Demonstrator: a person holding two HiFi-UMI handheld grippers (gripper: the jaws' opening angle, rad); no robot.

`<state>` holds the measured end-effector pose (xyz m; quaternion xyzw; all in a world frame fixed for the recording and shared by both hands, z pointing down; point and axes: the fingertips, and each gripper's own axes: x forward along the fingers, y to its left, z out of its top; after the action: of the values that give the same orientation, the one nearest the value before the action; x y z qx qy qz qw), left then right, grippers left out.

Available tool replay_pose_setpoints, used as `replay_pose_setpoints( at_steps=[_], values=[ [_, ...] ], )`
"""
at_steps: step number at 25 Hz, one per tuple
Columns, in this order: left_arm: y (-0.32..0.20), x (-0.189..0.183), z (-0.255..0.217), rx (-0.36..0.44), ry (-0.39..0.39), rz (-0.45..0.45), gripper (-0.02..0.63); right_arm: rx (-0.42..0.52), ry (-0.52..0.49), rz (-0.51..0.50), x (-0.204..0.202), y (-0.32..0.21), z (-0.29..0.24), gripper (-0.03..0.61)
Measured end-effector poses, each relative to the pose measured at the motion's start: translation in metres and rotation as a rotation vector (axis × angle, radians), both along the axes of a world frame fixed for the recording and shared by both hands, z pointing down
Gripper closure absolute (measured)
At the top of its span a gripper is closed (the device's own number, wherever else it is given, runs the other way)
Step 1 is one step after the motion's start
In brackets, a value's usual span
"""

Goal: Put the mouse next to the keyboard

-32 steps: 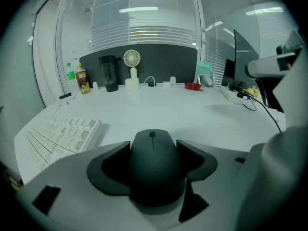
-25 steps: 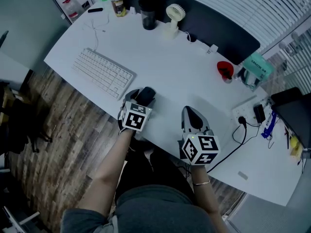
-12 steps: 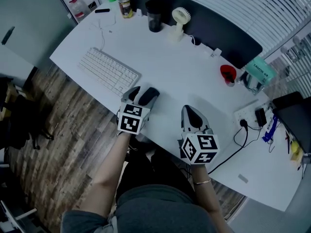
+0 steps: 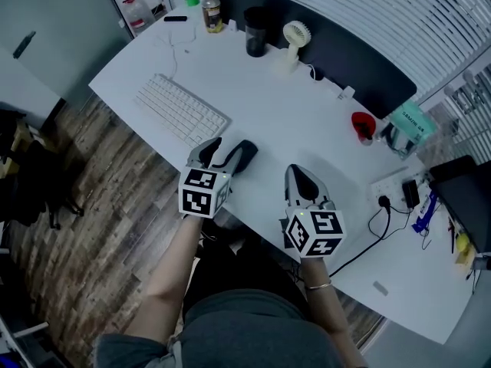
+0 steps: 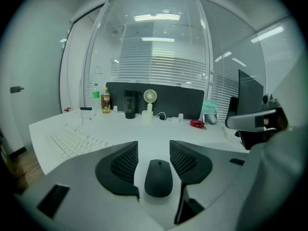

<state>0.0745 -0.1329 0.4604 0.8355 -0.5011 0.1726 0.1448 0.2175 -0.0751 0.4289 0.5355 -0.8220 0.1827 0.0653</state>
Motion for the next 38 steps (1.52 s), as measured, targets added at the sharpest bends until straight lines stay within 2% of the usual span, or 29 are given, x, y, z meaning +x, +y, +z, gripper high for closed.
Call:
replay_pose_setpoints(
  at_steps=[14, 19, 38],
  values=[
    [0.023, -0.037, -0.034, 0.064, 0.126, -0.123, 0.532, 0.042, 0.020, -0.076, -0.021, 0.000, -0.016, 0.574],
    [0.032, -0.052, -0.044, 0.092, 0.144, -0.165, 0.566, 0.053, 0.029, -0.106, -0.029, 0.001, -0.019, 0.574],
    [0.070, -0.087, -0.048, 0.106, 0.138, -0.246, 0.578, 0.095, 0.073, -0.136, -0.035, 0.009, -0.030, 0.578]
  ],
)
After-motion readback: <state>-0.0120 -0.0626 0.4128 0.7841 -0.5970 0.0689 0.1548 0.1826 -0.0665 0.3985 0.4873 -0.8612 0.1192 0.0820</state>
